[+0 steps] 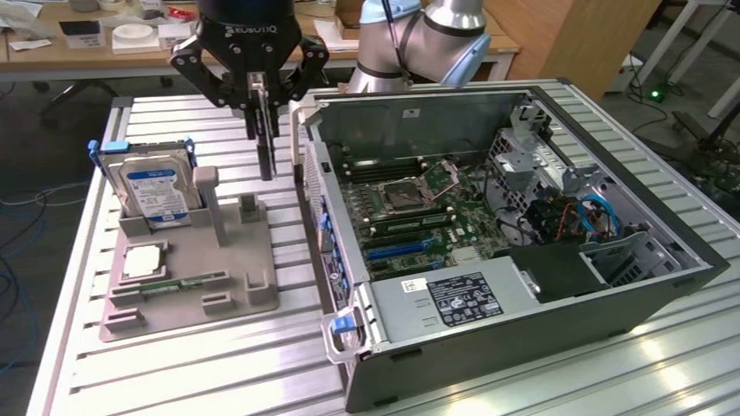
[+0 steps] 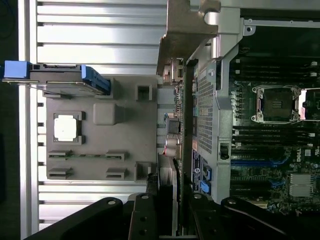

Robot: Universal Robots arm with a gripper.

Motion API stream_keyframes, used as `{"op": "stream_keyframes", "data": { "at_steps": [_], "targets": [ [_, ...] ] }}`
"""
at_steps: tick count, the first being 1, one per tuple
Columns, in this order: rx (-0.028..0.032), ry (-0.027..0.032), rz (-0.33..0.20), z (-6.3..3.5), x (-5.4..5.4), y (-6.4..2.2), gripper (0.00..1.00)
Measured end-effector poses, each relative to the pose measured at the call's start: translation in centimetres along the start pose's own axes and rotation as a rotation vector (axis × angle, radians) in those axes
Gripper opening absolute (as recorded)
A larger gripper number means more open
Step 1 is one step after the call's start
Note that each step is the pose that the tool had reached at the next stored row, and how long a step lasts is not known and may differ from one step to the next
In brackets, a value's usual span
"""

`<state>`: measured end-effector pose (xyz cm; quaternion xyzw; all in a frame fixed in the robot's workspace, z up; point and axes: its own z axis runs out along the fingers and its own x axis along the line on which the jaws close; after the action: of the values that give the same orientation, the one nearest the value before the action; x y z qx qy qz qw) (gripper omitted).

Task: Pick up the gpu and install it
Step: 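Pick up the gpu and move the gpu toward the slot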

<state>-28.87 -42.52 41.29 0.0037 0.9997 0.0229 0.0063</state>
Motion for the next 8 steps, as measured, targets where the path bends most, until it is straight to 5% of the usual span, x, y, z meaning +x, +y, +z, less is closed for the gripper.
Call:
{"op": "stream_keyframes", "data": {
  "at_steps": [8],
  "targets": [
    [0.0001,0.0001,0.0,0.01,-1.2,0.01,0.28]
  ]
}}
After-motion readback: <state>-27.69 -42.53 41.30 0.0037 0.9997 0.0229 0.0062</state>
